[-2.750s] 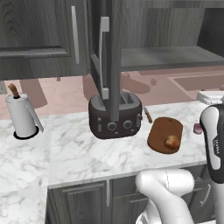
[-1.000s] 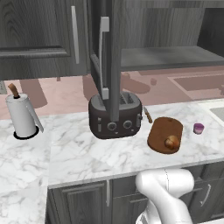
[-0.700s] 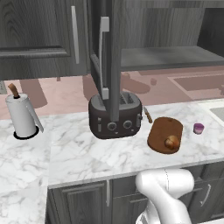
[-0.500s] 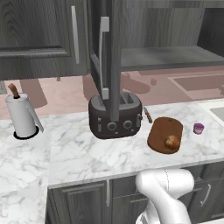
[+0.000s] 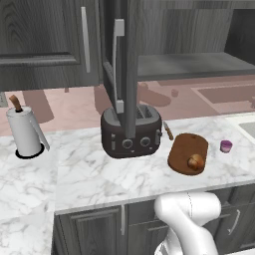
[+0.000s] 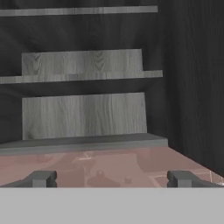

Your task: Pick the bread, place it on the cutting board, pick the jam, place it on the counter, and close the cabinet.

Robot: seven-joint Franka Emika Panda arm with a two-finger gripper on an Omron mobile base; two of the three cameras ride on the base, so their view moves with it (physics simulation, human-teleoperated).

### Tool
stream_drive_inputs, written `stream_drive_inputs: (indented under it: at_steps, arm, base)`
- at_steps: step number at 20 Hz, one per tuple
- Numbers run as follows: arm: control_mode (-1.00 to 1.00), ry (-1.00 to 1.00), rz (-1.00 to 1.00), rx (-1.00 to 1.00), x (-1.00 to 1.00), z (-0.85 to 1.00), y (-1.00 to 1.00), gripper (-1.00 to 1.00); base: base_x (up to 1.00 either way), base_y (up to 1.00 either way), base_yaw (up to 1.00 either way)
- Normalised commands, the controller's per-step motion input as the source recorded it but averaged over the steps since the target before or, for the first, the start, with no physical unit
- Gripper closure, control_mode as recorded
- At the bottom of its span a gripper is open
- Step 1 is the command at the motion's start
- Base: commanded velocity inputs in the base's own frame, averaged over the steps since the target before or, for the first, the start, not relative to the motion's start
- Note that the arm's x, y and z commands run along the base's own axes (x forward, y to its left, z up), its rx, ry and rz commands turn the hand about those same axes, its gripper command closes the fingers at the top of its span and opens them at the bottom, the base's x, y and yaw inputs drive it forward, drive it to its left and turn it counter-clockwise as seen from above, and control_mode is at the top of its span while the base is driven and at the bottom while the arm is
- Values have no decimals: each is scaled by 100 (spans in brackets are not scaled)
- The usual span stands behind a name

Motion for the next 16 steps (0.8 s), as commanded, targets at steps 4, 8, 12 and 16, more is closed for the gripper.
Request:
stream_drive_inputs:
  at_steps: [4, 8, 12, 16]
  arm:
    - [-100, -1, 2, 0, -27, 0, -29, -100]
    - [-100, -1, 1, 0, -20, 0, -29, -100]
    - [-100, 0, 1, 0, -17, 0, -26, -100]
    - [-100, 0, 1, 0, -13, 0, -26, -100]
  base:
    - [0, 0, 0]
    - [0, 0, 0]
    - [0, 0, 0]
    - [0, 0, 0]
